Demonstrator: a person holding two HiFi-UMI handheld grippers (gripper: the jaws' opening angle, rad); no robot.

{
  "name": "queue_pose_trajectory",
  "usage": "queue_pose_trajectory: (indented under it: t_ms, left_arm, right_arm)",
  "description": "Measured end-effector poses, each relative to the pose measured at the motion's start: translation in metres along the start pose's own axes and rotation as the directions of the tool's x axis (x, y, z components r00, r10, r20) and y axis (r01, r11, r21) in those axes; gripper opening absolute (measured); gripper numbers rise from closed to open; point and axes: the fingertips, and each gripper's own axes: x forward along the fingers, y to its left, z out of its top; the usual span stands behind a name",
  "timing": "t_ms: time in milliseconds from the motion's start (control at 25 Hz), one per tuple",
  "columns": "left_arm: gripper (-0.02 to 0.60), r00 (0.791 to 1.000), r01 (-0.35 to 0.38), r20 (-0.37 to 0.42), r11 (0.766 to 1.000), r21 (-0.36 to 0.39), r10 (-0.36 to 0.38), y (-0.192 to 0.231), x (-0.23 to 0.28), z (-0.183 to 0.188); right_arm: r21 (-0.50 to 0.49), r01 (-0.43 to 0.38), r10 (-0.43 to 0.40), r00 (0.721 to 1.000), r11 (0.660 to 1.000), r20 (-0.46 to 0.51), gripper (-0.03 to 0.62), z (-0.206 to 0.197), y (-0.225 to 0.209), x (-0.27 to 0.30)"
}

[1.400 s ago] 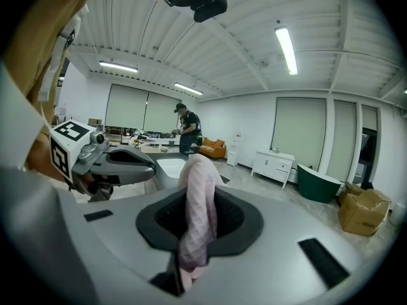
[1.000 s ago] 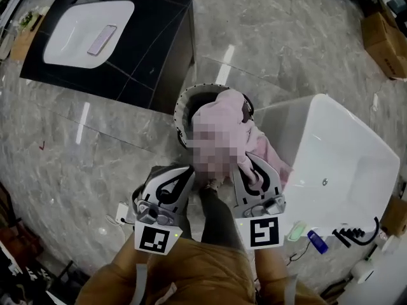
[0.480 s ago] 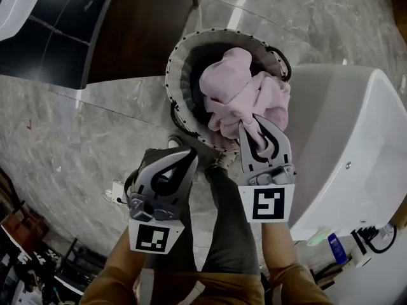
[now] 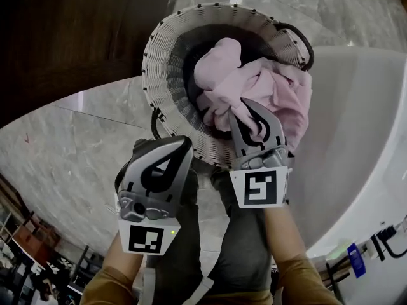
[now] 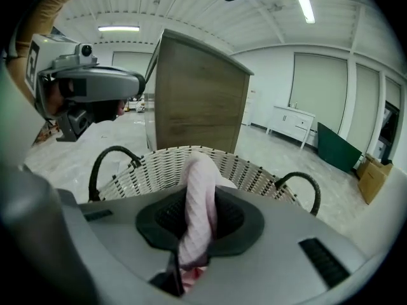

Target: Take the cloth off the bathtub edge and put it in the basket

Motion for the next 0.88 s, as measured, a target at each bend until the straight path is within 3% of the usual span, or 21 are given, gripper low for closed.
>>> queue_pose_trajectory:
  t_ms: [240, 360, 440, 640, 880]
  left_arm:
    - [0.006, 1.000, 0.007, 0.028, 1.000, 0.012, -0.007, -0.004, 0.010, -0.021]
    - [0.006, 1.000, 0.008, 0.029, 1.000, 0.016, -0.008, -0.006, 0.012, -0.030]
    - [0.006, 1.000, 0.008, 0.027, 1.000, 0.018, -0.008, -0.006, 0.012, -0.035]
    - [0.006, 1.000, 0.000, 0.021, 1.000, 0.011, 0.000, -0.005, 0.011, -0.036]
    - [0.006, 1.000, -0.003, 0.016, 1.000, 0.002, 0.003, 0.002, 0.001, -0.010]
  right_arm:
    - [-0.016, -0.075, 0.073, 0.995, 0.997, -0.074, 0.075, -0.042, 0.013, 0.038]
    - [-0.027, -0.128, 0.123, 0.983, 0.991, -0.133, 0.151, -0.062, 0.024, 0.055]
    - [-0.047, -0.132, 0.123, 0.980, 0.990, -0.154, 0.181, -0.068, 0.026, 0.059]
    - [-0.056, -0.108, 0.097, 0.980, 0.993, -0.174, 0.187, -0.069, 0.018, 0.056]
    - [-0.071, -0.086, 0.072, 0.981, 0.994, -0.181, 0.186, -0.046, 0.011, 0.034]
